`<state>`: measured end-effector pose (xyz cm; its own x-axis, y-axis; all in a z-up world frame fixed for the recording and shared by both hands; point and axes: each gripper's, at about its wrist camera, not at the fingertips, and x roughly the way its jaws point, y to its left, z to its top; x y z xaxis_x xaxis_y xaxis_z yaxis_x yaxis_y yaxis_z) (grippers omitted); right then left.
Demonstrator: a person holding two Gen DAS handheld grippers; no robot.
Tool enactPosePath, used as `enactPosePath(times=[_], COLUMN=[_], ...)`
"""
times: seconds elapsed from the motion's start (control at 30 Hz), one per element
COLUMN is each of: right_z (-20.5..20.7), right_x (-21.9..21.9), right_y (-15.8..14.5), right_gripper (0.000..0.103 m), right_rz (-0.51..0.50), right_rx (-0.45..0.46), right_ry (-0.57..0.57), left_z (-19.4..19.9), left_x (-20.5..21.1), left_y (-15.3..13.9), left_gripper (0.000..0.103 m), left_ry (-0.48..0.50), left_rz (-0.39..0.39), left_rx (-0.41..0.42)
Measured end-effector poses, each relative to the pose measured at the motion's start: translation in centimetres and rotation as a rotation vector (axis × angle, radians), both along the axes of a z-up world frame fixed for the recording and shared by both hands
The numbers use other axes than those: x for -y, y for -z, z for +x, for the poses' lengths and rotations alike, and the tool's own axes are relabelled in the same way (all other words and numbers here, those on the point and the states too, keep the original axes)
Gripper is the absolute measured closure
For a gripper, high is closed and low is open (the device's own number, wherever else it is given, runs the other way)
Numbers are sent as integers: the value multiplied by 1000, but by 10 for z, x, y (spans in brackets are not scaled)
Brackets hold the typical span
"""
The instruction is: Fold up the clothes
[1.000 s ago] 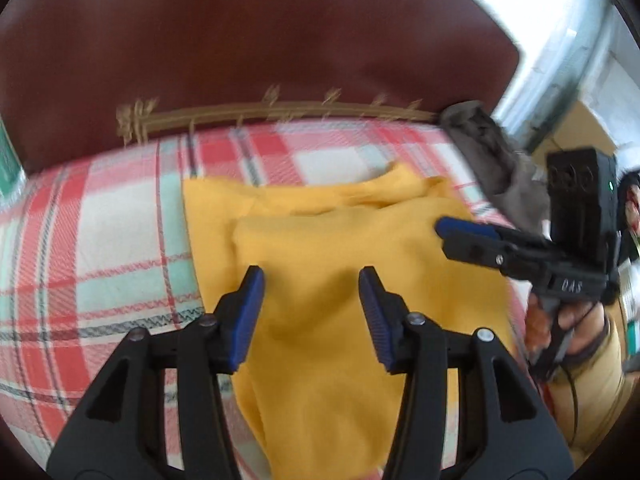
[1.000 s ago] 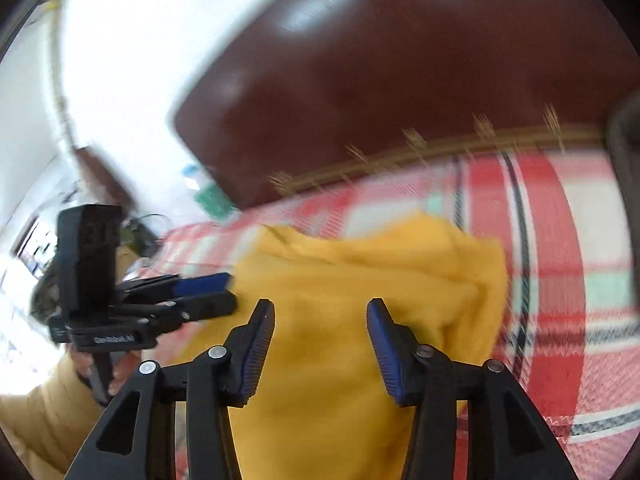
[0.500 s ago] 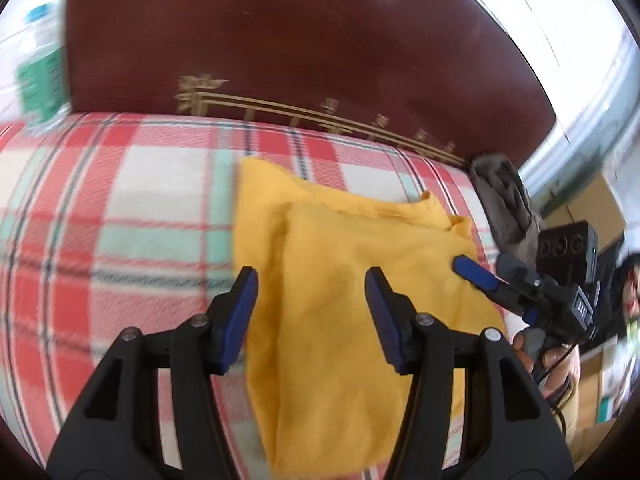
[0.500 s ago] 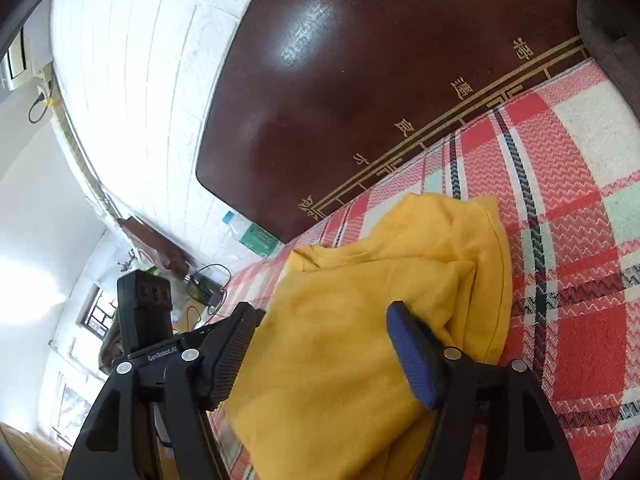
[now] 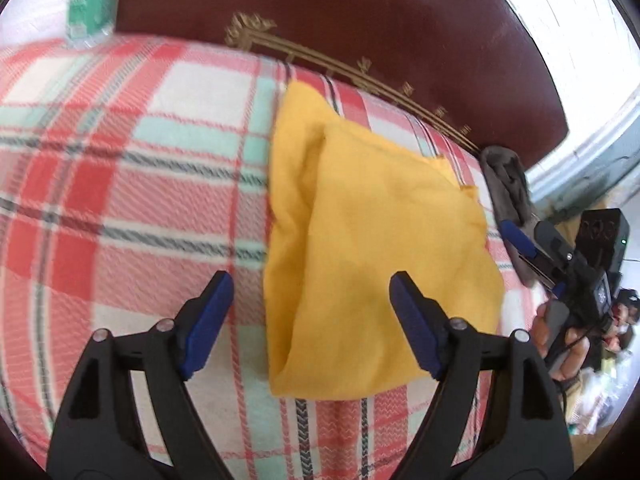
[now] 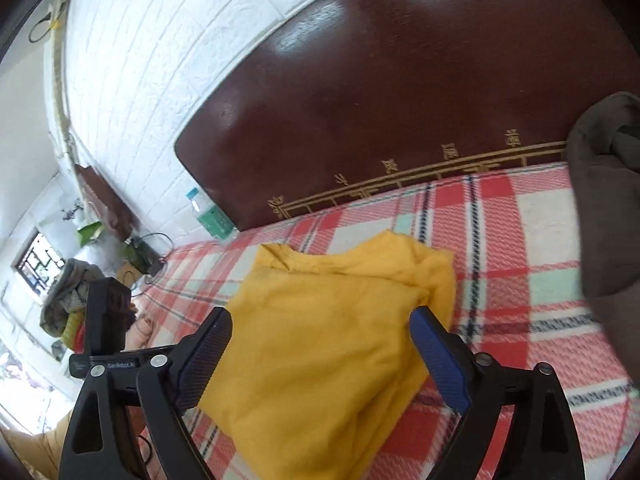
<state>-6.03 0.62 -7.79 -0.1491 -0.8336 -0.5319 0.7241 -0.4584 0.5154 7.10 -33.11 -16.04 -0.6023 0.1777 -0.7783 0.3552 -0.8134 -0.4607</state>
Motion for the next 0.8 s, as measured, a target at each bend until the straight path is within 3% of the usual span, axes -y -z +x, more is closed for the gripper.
enactPosePath(times=[0.1, 0.2, 0.3, 0.47, 0.53, 0.57, 0.67, 0.8], right_z=[3, 10, 18, 18, 19, 20, 19, 18], right_x=[-12, -21, -18, -1, 4, 7, 4, -9], right_y=[7, 25, 39, 53, 53, 54, 57, 62], right_gripper=[7, 6, 6, 5, 5, 5, 14, 16], right_rz=[12, 2, 49, 10, 14, 17, -24, -53], right_rx=[37, 144, 177, 220, 219, 218, 287, 337], right_ry=[39, 35, 43, 49, 60, 65, 59, 65], left_z=[-3, -8, -16, -25, -23, -22, -12, -2], left_x=[-2, -7, -17, -32, -30, -28, -13, 5], left_y=[2, 5, 5, 4, 2, 2, 6, 19], left_gripper=[10, 6, 5, 7, 39, 66, 68, 56], left_ry=[43, 79, 133, 190, 182, 181, 156, 110], left_rz=[35, 45, 35, 19, 45, 44, 124, 256], left_rx=[-16, -20, -15, -5, -13, -4, -15, -9])
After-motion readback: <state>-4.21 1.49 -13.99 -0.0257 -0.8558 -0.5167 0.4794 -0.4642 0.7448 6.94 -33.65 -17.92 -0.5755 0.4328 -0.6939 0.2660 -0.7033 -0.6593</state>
